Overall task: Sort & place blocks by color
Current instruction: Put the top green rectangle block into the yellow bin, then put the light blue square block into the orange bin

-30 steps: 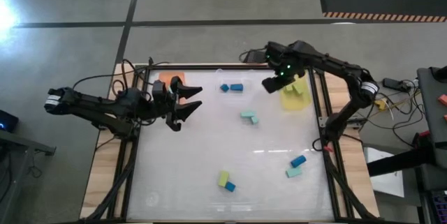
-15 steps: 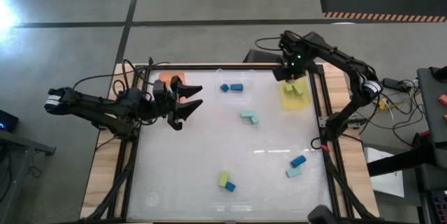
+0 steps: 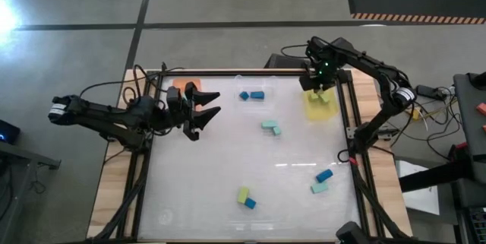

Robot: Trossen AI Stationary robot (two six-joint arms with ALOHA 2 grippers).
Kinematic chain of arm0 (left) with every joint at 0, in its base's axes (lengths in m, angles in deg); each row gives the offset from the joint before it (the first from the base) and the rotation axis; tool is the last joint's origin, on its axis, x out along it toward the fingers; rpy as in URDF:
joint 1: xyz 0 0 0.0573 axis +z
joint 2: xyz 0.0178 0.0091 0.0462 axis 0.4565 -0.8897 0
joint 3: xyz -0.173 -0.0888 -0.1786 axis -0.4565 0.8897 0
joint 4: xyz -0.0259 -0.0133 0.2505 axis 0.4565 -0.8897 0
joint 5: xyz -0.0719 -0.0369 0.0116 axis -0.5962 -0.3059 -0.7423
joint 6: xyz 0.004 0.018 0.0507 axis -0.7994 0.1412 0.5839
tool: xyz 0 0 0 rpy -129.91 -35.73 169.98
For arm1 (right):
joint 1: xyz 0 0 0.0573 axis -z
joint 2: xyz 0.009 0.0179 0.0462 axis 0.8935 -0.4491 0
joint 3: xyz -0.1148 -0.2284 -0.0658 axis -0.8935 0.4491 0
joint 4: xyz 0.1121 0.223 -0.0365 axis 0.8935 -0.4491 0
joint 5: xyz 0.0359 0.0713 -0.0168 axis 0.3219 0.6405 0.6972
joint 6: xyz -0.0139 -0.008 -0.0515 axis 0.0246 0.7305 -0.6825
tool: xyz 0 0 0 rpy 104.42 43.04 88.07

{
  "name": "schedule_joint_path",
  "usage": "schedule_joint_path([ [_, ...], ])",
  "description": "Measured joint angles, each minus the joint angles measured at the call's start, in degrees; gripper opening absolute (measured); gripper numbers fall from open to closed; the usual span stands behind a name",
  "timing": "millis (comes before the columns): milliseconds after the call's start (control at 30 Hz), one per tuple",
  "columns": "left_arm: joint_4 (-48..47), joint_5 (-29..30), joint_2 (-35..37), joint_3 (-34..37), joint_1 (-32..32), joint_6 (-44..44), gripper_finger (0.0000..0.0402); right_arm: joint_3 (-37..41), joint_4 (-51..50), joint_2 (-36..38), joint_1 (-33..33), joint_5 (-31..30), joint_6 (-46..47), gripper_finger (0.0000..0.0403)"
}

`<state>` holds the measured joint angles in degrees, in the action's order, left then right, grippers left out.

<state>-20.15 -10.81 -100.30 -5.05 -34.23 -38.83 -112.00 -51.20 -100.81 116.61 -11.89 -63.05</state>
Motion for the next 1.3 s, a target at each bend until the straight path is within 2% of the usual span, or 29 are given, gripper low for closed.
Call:
schedule_joint_path([
  [333, -1.6, 0.4, 0.0, 0.0, 0.0, -0.1, 0.0240, 5.9, 1.2, 0.0, 0.0, -1.0, 4.6, 0.0120],
  [667, -1.6, 1.5, 0.0, 0.0, 0.0, -0.1, 0.0240, 14.3, 9.5, -0.1, -0.2, -1.0, 6.0, 0.0121],
  [867, -1.6, 1.7, 0.0, 0.0, 0.0, -0.1, 0.0240, 18.5, 12.6, -0.1, -0.2, -1.0, 6.1, 0.0139],
  [1100, -2.6, 4.0, 0.0, 0.0, 0.0, -0.3, 0.0240, 18.9, 12.8, -0.1, -0.2, -1.0, 6.0, 0.0163],
  [1300, -2.6, 4.0, -0.3, 0.0, 0.0, -0.3, 0.0240, 16.1, 12.1, 0.0, -0.2, -1.0, 5.7, 0.0185],
])
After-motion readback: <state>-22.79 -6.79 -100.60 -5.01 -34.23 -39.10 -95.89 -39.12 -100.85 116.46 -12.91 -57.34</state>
